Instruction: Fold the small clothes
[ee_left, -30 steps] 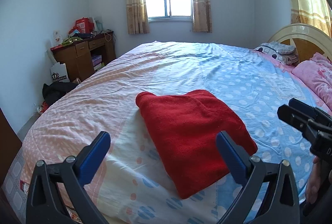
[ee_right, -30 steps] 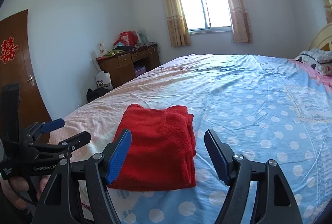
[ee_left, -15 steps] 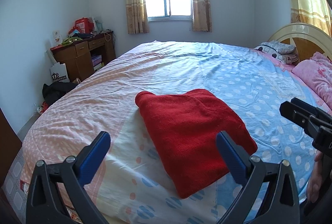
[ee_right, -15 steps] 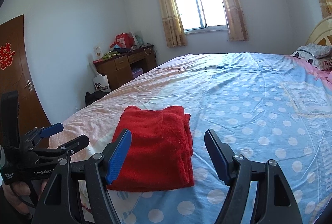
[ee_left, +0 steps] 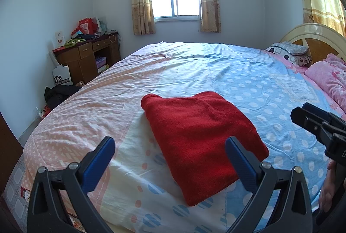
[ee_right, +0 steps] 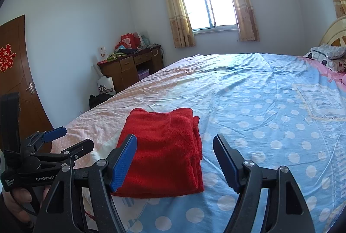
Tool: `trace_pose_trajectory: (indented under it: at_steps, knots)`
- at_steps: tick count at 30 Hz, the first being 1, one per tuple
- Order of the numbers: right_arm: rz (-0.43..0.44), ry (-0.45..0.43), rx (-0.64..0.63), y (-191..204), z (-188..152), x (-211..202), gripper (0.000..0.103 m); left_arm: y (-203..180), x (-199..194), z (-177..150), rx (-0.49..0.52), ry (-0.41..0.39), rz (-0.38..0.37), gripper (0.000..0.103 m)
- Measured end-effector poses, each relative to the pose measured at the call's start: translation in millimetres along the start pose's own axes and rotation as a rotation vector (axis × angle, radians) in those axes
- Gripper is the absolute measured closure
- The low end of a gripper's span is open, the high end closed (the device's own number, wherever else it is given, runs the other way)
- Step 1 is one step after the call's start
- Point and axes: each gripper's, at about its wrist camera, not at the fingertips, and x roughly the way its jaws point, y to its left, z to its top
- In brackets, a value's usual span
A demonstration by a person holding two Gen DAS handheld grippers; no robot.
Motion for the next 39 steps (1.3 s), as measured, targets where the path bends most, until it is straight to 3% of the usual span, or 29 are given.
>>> trace_pose_trajectory:
  at_steps: [17, 30, 39]
  knots:
    - [0.003, -0.02, 0.007, 0, -1, -3, 0.029, -3, -5, 1, 0.027, -0.024, 0.004, 0.0]
    - [0.003, -0.096, 0.012, 0, 5, -21, 0.029, 1, -16, 8, 0.012, -0.079, 0.026, 0.0]
    - [0.006, -0.079, 0.017, 0, 3, -20, 0.029, 1, -12, 4, 0.021, -0.08, 0.054, 0.0]
